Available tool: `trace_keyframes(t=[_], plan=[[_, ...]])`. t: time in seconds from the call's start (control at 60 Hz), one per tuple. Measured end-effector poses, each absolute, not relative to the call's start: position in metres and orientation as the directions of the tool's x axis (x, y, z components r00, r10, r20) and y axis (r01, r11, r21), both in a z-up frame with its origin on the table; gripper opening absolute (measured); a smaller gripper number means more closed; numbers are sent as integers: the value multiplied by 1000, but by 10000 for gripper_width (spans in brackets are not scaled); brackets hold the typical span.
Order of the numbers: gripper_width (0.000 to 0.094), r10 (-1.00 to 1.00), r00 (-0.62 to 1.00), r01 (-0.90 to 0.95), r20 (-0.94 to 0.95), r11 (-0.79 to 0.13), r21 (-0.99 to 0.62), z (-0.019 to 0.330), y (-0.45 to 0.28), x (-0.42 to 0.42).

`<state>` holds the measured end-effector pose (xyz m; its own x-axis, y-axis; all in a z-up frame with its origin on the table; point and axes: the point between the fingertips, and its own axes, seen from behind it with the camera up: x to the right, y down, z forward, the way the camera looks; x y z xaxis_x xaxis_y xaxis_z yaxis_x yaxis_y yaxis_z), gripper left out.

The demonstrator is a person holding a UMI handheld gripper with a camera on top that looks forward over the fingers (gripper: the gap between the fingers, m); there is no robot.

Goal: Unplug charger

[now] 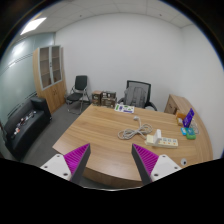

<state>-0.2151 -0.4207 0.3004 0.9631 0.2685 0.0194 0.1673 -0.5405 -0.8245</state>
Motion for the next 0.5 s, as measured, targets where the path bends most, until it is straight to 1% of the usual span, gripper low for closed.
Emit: trace_keyframes(t=[0.133, 0.233, 0.3, 0.433, 0.5], plan=[[861, 249, 968, 152, 7, -565, -811, 287, -422, -207], [862, 230, 973, 141, 2, -592, -794, 264, -422, -189], [861, 206, 979, 131, 3, -615, -777, 240, -421, -174], [861, 122, 992, 111, 38, -676, -729, 177, -417, -123], [861, 68, 996, 90, 60, -688, -720, 148, -407, -94]])
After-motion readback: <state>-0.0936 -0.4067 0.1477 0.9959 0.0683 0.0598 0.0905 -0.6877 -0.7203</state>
